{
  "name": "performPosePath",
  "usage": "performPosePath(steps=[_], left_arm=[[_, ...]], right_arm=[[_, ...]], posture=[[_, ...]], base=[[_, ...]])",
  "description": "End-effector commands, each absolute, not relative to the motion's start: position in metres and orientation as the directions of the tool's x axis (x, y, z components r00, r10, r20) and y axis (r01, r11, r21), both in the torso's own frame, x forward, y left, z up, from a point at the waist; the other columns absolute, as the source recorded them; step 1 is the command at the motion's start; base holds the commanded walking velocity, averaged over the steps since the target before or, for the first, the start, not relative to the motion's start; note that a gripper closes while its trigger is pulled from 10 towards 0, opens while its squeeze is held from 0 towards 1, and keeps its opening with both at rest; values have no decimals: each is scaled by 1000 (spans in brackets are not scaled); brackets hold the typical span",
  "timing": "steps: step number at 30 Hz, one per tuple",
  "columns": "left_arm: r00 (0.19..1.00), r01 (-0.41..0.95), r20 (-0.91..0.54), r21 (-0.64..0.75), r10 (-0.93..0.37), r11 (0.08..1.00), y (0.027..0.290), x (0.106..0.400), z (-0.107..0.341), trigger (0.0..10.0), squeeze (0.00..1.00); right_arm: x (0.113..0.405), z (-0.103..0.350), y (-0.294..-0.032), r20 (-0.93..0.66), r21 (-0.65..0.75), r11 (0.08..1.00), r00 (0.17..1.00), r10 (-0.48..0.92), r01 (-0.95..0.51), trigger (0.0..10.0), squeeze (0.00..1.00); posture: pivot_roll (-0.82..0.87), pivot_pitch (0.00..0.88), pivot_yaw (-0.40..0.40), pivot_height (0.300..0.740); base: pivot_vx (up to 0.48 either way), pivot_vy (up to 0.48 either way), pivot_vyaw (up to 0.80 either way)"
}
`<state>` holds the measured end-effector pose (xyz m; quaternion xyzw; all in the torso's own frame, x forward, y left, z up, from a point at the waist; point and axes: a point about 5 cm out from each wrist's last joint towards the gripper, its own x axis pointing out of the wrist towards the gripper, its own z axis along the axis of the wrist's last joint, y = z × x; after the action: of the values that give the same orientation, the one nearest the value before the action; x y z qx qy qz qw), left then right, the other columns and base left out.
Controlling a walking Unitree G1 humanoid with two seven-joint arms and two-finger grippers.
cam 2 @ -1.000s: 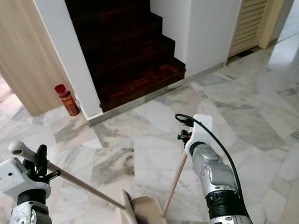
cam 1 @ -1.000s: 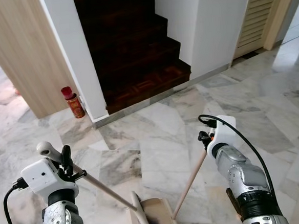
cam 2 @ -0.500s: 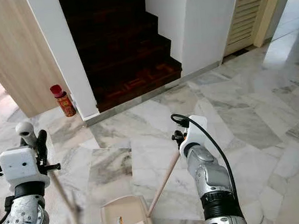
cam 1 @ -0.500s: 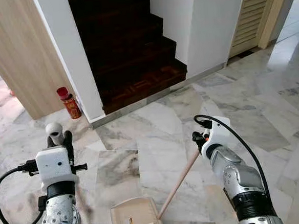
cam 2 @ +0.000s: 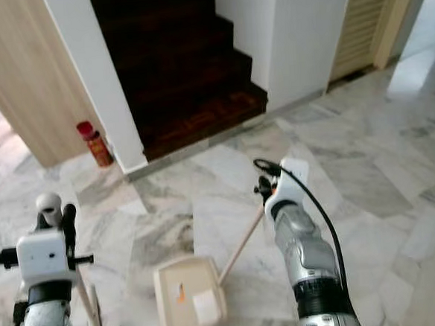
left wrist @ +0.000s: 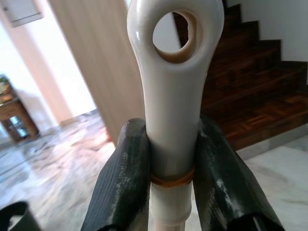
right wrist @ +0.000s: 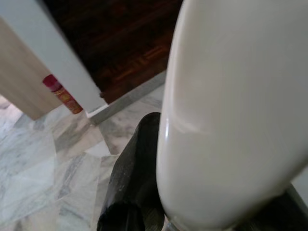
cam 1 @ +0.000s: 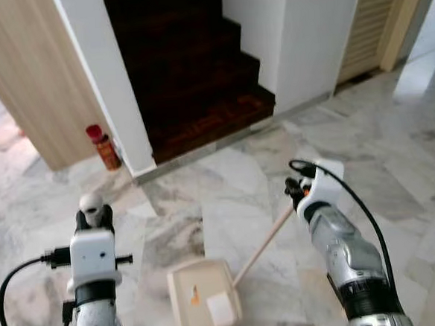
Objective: Sweep floor
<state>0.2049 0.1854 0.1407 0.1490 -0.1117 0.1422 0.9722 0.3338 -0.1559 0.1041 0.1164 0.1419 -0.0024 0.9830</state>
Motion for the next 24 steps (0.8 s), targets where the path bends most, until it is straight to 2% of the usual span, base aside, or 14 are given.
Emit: performPosePath(steps=[1, 18, 20, 24], left_arm=[[924, -321, 301, 274, 237, 906, 186, 206, 145, 10000, 0], [923, -320, 305, 273, 234, 907, 186, 208, 145, 10000, 0], [924, -319, 304, 272, 233, 908, 186, 208, 145, 10000, 0], [931, -306, 283, 256, 231, 917, 185, 209, 142, 10000, 0]], right_arm=[[336, 116, -151, -220, 243, 970, 975, 45, 10, 10000, 0], [337, 118, -151, -199, 242, 970, 979, 46, 4, 10000, 0], [337, 118, -151, -199, 242, 970, 979, 46, 3, 10000, 0], [337, 117, -150, -202, 253, 968, 978, 54, -1, 10000, 0]], posture=[[-192, 7, 69, 740], [-195, 10, 65, 740], [-195, 10, 65, 740], [-195, 10, 65, 740]], base=[[0, 0, 800], [0, 0, 782], [0, 0, 613], [0, 0, 0]])
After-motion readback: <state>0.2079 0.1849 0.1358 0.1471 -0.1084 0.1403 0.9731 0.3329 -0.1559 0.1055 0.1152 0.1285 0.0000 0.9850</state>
